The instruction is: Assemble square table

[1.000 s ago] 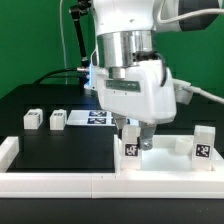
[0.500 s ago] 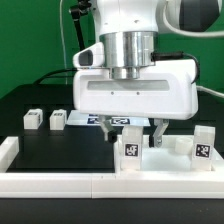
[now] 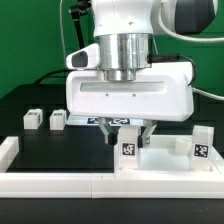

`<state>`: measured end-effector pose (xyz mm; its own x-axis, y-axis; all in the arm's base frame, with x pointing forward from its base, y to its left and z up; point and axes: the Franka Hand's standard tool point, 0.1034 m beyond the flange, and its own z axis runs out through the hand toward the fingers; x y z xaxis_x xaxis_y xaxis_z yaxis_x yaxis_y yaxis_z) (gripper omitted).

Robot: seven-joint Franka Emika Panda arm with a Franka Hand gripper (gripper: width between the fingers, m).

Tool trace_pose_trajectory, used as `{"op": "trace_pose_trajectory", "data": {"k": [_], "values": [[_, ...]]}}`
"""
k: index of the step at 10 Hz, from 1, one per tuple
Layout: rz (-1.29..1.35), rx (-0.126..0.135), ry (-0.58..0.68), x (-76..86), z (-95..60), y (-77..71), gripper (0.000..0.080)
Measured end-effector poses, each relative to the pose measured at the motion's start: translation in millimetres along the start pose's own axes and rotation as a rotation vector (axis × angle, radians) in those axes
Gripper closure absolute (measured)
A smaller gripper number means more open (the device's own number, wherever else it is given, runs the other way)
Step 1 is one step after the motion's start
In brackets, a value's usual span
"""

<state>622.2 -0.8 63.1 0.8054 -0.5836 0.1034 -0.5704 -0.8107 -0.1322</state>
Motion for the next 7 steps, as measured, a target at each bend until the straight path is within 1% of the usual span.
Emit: {"op": "trace_pose_trajectory", "data": {"k": [1, 3, 5, 6, 7], "values": [[0.079, 0.0, 0.0, 0.1, 0.0, 0.0, 0.0513], [0.213, 0.0, 0.0, 0.6, 0.1, 0.8, 0.0511], [0.498, -0.005, -0.003, 3.8, 0.4, 0.9, 0.0511], [0.679, -0.023, -0.035, 4.0, 0.4, -0.8, 0.0511], [0.874, -0.047, -0.083, 1.8, 0.8, -6.3, 0.0511]]}}
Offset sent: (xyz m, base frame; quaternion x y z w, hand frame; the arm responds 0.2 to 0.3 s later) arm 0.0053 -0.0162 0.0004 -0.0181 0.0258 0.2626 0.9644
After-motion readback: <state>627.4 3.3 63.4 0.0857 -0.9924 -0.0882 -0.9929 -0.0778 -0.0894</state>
